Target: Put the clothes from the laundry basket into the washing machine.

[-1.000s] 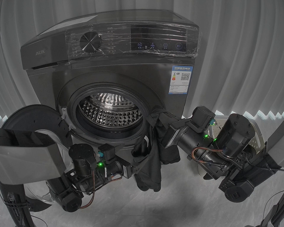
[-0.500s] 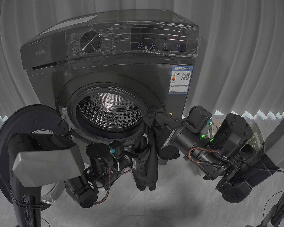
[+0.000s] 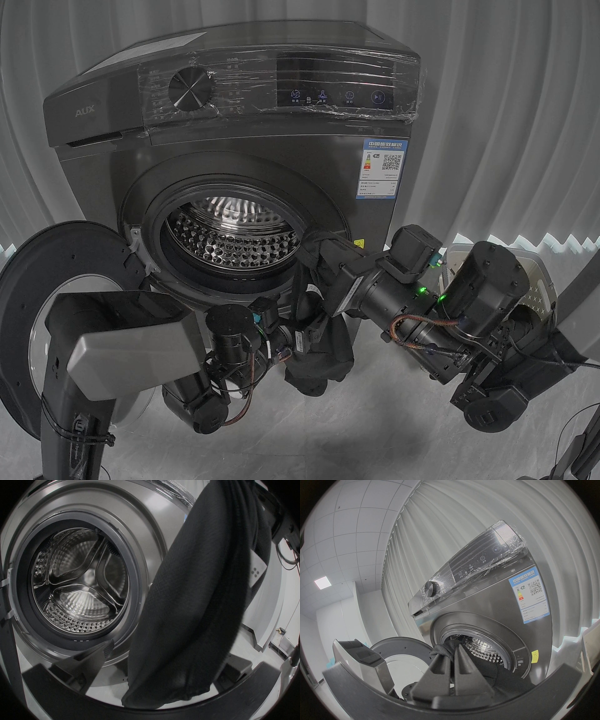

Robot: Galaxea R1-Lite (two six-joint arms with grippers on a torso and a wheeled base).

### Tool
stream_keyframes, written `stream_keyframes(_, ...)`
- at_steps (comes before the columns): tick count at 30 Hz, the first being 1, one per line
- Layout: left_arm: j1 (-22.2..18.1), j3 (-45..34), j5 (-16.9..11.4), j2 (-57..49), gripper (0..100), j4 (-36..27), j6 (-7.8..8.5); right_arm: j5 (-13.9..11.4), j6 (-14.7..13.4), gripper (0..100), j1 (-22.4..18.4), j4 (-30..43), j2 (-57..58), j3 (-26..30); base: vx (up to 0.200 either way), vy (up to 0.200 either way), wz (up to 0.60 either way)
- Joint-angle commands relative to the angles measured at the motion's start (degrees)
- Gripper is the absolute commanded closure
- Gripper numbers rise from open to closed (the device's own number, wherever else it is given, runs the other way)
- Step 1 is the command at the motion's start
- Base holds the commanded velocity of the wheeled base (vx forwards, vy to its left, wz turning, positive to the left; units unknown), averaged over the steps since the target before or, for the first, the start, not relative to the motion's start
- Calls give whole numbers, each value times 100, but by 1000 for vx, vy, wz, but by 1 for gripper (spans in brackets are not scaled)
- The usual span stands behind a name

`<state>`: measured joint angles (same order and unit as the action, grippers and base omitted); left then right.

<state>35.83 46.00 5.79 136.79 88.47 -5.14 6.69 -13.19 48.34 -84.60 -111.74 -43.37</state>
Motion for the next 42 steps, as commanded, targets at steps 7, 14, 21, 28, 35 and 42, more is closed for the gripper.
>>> stream_keyframes(7,-14,516,300,331,100,4,-127,16,-8,100,-35,-4,-41,-4,0,0,0)
stream_keyframes(14,-32,-29,432,-285,100,4,-197,-10,9,100,-413,14,-349,-145,0,0,0)
stream_keyframes(21,-23,-1128,405,-1489,100,-5,-127,-80,18,100,-887,-21,-902,-391,0,0,0)
stream_keyframes(28,-102,-2121,300,-2438,100,-31,40,-72,-26,100,-852,-91,-1184,-338,0,0,0)
stream_keyframes(35,-392,-2358,212,-2816,100,-14,57,-19,-34,100,-545,-83,-1210,-198,0,0,0)
stream_keyframes(42,-577,-2279,256,-3132,100,-49,49,43,-26,0,-351,-83,-1271,769,0,0,0)
